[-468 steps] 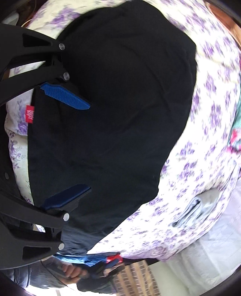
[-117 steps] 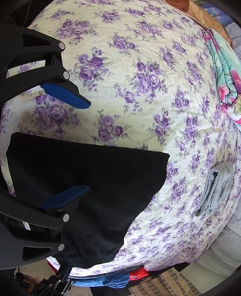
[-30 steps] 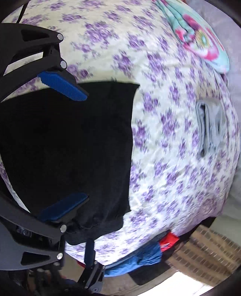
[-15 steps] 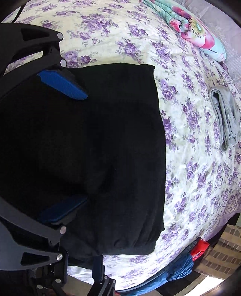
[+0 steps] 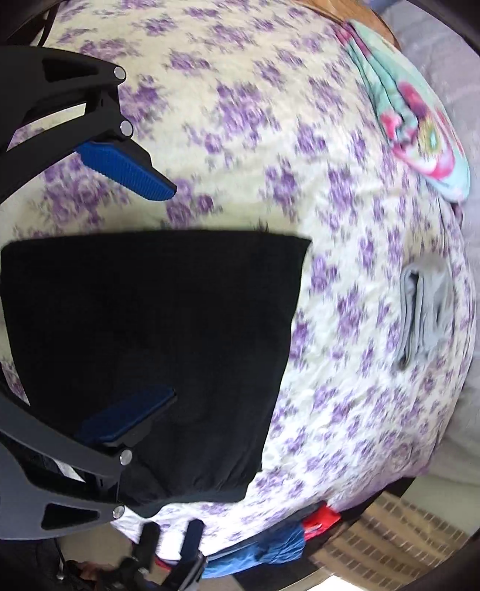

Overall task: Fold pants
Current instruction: 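Grasp the folded black pants edge with both grippers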

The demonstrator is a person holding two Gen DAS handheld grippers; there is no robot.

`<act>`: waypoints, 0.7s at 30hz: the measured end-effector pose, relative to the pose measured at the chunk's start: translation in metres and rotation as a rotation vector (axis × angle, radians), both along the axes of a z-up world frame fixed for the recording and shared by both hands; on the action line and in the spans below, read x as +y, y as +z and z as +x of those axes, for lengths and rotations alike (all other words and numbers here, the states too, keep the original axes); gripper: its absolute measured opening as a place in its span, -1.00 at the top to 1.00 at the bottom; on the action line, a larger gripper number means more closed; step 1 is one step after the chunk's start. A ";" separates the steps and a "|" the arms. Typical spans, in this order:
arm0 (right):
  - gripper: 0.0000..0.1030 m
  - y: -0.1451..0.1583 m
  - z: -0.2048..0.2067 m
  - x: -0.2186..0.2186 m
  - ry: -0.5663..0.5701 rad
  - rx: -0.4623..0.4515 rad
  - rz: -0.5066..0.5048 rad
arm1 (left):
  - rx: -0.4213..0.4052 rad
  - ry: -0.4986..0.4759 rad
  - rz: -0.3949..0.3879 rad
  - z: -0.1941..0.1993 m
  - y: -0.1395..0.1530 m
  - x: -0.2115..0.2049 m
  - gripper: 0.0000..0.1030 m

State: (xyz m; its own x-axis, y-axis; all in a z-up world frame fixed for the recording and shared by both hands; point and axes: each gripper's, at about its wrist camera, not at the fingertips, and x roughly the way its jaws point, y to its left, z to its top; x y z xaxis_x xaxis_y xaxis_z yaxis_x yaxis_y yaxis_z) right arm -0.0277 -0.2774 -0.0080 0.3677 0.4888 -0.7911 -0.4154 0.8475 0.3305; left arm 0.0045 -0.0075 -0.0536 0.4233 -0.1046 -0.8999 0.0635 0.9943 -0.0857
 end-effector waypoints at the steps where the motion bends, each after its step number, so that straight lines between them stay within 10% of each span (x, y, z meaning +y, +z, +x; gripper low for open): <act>1: -0.29 0.001 0.005 0.001 -0.008 -0.008 0.004 | 0.002 0.016 0.005 -0.002 0.001 0.003 -0.91; 21: -0.32 -0.033 0.064 0.009 0.135 0.090 0.028 | 0.044 0.260 0.074 -0.028 -0.029 -0.018 -0.90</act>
